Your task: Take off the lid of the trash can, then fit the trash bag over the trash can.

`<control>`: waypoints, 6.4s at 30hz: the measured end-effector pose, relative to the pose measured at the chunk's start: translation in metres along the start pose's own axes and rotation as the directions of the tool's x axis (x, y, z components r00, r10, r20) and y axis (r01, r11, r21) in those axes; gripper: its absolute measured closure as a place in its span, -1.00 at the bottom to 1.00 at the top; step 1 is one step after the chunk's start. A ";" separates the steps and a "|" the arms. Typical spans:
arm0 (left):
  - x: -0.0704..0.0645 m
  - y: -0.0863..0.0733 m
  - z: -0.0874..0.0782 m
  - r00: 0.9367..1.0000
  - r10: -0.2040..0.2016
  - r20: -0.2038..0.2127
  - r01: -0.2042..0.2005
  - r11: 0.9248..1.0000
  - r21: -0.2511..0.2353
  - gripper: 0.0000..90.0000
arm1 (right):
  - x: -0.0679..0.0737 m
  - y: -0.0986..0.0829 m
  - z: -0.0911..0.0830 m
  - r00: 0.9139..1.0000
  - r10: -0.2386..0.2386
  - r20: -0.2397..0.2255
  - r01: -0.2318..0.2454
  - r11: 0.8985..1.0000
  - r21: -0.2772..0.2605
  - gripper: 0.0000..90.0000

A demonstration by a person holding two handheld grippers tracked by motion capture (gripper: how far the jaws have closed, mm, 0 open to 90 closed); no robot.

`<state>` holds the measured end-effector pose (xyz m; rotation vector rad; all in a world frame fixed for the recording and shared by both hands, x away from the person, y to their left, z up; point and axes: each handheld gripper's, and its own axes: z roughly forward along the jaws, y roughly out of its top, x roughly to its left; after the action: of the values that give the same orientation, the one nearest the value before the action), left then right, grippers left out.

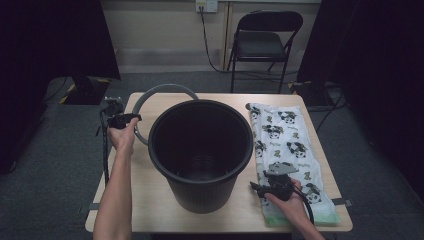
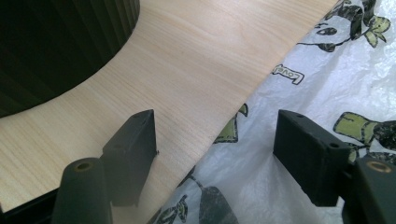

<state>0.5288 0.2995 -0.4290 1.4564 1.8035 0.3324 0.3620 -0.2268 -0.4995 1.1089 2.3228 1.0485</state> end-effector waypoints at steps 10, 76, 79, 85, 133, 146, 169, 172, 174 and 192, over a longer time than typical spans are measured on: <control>0.011 -0.024 0.018 1.000 0.018 -0.018 -0.016 0.997 0.079 0.70 | 0.000 0.000 0.000 1.000 0.000 0.001 0.000 1.000 0.000 -0.35; -0.033 -0.159 -0.081 0.848 0.469 0.246 -0.497 0.865 0.066 -0.49 | -0.016 0.004 -0.015 0.998 0.035 0.052 -0.036 0.999 0.007 -0.50; -0.032 -0.165 -0.081 0.841 0.476 0.258 -0.510 0.856 0.082 -0.49 | -0.017 0.006 -0.014 0.999 0.021 0.049 -0.022 1.000 0.021 -0.56; -0.035 -0.180 -0.071 0.822 0.508 0.258 -0.553 0.821 0.142 -0.50 | -0.018 0.003 -0.007 0.998 0.026 0.051 -0.029 0.998 0.050 -0.55; -0.043 -0.192 -0.061 0.714 0.669 0.206 -0.696 0.710 0.108 -0.72 | -0.030 0.047 0.006 0.997 0.060 0.047 -0.061 0.998 0.004 -0.28; -0.043 -0.193 -0.061 0.715 0.668 0.207 -0.695 0.712 0.102 -0.72 | -0.061 0.067 0.063 0.988 0.112 0.109 -0.115 0.993 0.023 -0.39; -0.042 -0.184 -0.070 0.761 0.604 0.238 -0.635 0.768 0.079 -0.51 | -0.057 0.061 0.048 0.989 0.121 0.080 -0.121 0.993 -0.003 1.00; -0.043 -0.182 -0.073 0.761 0.603 0.240 -0.632 0.773 0.060 -0.49 | -0.053 0.064 0.042 0.992 0.112 0.058 -0.111 0.994 -0.022 1.00; -0.044 -0.180 -0.076 0.763 0.600 0.241 -0.626 0.778 0.043 -0.48 | -0.049 0.066 0.037 0.993 0.106 0.041 -0.105 0.994 -0.034 1.00; -0.055 -0.155 -0.091 0.775 0.592 0.222 -0.600 0.799 -0.039 -0.36 | -0.031 0.097 -0.003 0.993 0.090 -0.071 -0.101 0.981 -0.167 1.00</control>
<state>0.3569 0.2246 -0.4443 1.9908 1.1299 0.4312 0.4291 -0.2120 -0.4249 1.1448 2.1973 1.3083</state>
